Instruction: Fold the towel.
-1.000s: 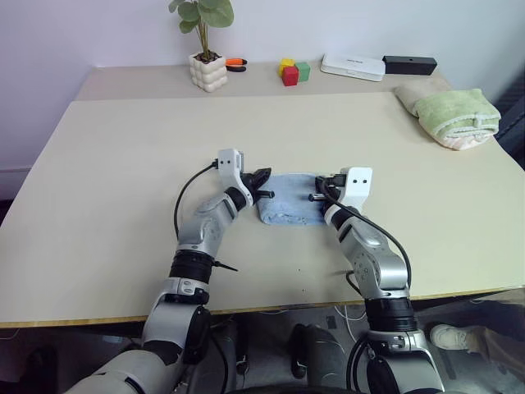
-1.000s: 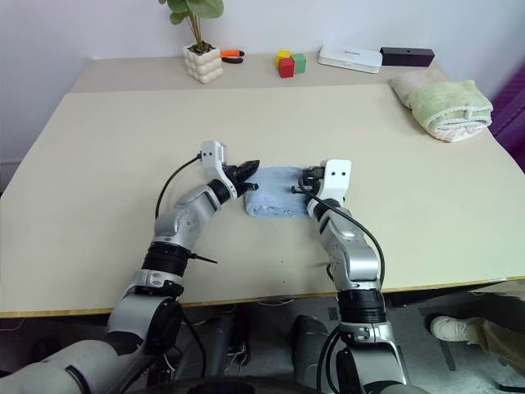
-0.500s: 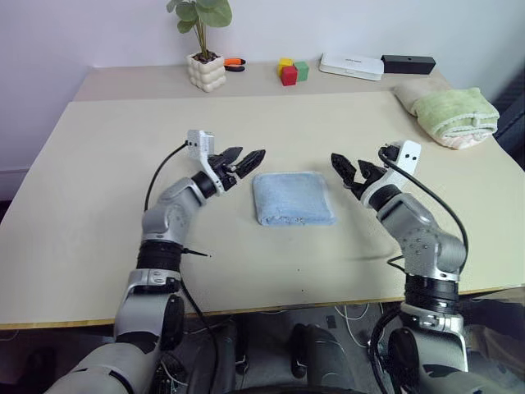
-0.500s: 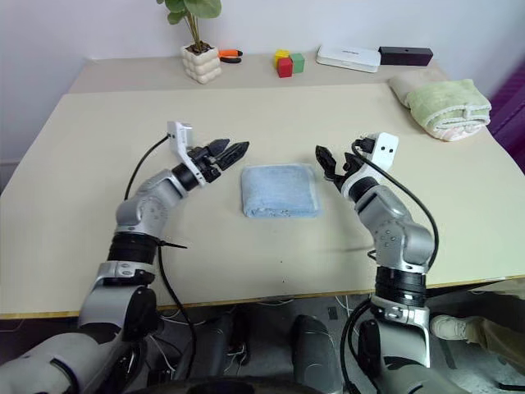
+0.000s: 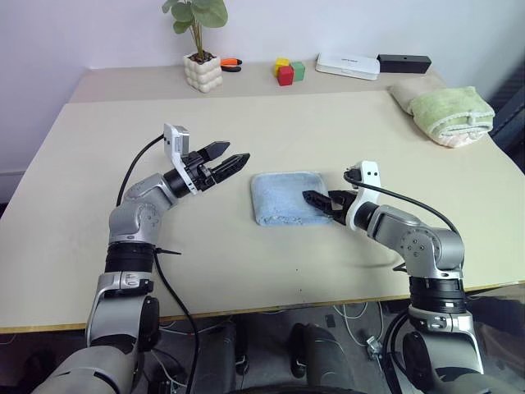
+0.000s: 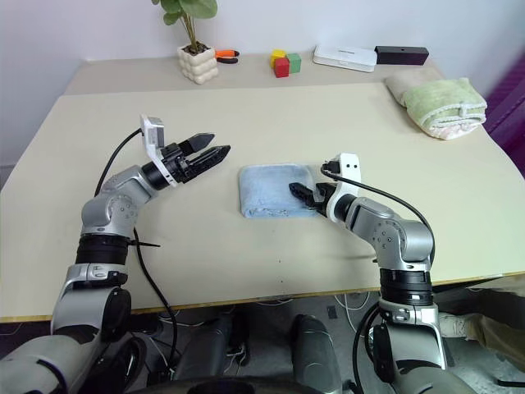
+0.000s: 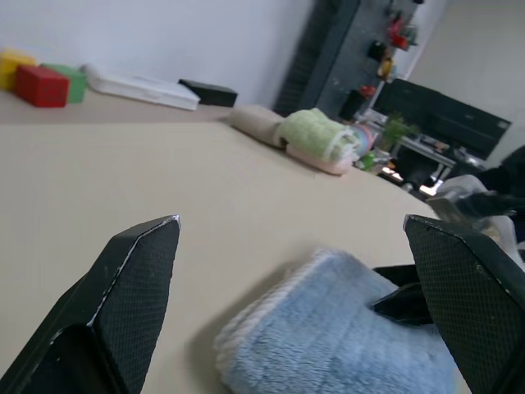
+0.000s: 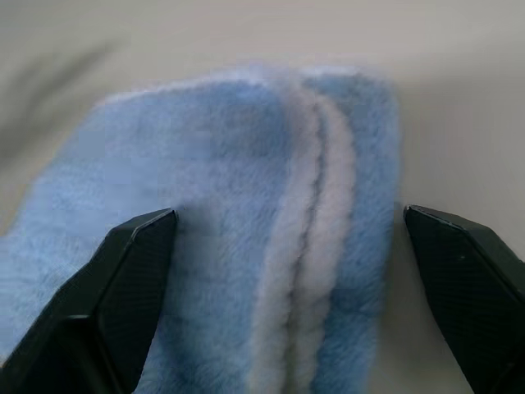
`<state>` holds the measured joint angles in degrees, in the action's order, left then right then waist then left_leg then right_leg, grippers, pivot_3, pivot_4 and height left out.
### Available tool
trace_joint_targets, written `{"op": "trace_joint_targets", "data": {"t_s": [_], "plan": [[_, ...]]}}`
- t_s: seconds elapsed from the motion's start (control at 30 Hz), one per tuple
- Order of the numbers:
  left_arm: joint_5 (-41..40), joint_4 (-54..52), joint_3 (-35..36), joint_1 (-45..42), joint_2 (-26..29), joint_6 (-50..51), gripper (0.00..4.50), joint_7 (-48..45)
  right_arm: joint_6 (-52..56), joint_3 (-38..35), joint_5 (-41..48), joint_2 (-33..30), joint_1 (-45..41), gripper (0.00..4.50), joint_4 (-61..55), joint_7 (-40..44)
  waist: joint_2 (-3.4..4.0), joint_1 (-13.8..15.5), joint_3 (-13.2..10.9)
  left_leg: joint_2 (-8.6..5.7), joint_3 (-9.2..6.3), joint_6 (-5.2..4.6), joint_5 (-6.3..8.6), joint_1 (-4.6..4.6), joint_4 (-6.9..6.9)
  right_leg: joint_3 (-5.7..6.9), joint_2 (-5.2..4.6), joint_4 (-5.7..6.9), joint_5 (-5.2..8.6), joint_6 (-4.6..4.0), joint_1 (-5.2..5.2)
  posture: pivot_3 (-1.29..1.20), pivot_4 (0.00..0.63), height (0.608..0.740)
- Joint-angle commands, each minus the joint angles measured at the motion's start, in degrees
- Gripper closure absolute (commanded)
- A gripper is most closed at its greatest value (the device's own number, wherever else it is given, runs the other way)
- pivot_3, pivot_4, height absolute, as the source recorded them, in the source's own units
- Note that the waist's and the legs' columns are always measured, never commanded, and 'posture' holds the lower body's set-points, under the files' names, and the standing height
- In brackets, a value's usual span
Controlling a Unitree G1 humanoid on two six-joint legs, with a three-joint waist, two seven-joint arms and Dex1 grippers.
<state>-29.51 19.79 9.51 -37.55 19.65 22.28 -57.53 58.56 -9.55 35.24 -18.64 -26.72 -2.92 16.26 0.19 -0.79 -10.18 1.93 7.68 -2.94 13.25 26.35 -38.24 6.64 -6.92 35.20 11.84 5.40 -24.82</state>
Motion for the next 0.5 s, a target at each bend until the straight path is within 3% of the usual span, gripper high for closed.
{"op": "trace_joint_targets", "data": {"t_s": [0.03, 0.2, 0.37, 0.5], "plan": [[-2.03, -3.82, 0.23, 0.83, 2.81, 1.11, 0.0, -3.4, 1.67, -1.28, 2.18, 0.75, -0.24, 1.84, 0.01, 1.44, 0.0, -0.02, 0.0, 0.0, 0.0, 0.01, 0.0, 0.0, 0.0, 0.0, 0.0, 0.0, 0.0, 0.0, -0.01, 0.0, 0.15, 0.74], [-1.4, -0.37, 1.11, -0.48, 3.64, -0.94, 0.0, -3.28, 3.3, -7.56, 8.13, 3.41, -2.44, 4.33, -0.02, 1.33, 0.01, 0.2, 0.0, 0.0, 0.0, 0.0, 0.0, 0.01, 0.0, 0.0, 0.0, 0.0, 0.0, 0.0, -0.01, 0.0, 0.15, 0.74], [-1.1, 3.06, 0.49, -2.8, 1.22, -3.36, 0.0, -3.11, 1.93, -18.76, 14.03, 5.61, -6.03, 4.43, 2.65, -4.92, 0.0, 0.34, 0.0, -0.02, -0.01, -0.01, 0.01, 0.03, -0.02, 0.0, 0.0, 0.0, -0.01, 0.0, -0.01, 0.0, 0.15, 0.74], [-0.35, 10.08, -0.25, -6.7, -1.89, -6.66, 0.0, -5.07, -6.61, -31.05, 17.16, 5.69, -7.47, 4.43, 1.5, -14.56, 0.01, 0.75, 0.0, -0.04, 0.0, 0.06, -0.04, 0.05, -0.01, 0.01, 0.0, -0.02, 0.0, 0.01, -0.01, 0.0, 0.15, 0.74]]}}
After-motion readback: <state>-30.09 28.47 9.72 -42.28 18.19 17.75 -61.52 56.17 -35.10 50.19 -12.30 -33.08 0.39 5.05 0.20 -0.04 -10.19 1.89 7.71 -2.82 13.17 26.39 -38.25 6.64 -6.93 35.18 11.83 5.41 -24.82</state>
